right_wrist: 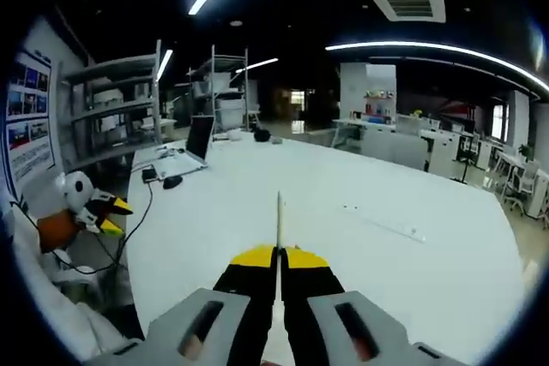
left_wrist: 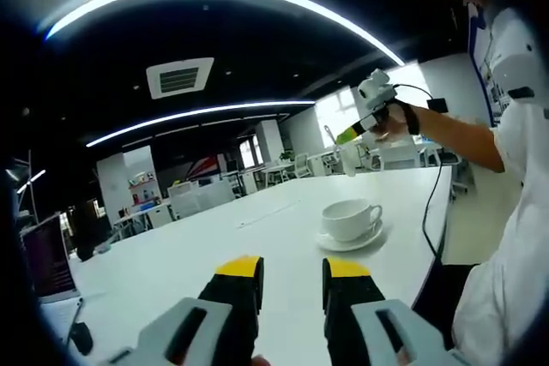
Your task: Tidy tabletop coffee trays, cups and spoons，present forward
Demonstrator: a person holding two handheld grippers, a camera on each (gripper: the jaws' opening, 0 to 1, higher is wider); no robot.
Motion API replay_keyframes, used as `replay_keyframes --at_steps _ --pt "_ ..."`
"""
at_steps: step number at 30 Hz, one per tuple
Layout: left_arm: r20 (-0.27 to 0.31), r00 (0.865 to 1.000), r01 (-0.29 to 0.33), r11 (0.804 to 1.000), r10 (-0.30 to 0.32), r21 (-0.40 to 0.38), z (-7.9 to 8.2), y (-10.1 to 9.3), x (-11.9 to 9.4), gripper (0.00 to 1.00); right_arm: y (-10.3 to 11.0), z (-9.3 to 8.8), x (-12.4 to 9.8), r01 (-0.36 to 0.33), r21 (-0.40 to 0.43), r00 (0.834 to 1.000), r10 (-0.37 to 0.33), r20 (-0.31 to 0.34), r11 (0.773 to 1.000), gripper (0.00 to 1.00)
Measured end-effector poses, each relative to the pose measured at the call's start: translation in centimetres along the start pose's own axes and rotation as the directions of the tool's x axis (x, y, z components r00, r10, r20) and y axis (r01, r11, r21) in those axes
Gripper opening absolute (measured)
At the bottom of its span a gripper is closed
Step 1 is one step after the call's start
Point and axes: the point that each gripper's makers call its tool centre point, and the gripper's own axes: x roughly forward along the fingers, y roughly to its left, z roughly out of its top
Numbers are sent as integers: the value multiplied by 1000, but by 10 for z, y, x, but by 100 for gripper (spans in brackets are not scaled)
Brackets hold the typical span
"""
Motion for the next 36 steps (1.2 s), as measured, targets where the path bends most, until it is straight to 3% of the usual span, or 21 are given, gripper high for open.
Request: replay_keyframes --at_steps 5,18,21,36 --pt "6 1000 -1 1000 1 -3 2 -1 -1 29 9 -3 10 -17 -2 1000 17 -3 1000 3" --pt "0 1000 -11 1000 11 0 2 1 -7 29 29 -46 44 11 -77 997 -17 -78 997 3" --pt "-3 1000 -13 1000 13 -2 0 1 -8 29 30 -54 48 31 -130 994 -44 -101 991 3" --pt "-6 1000 -30 999 29 -15 -8 4 -15 29 40 -87 77 20 -155 986 -45 -160 988 3"
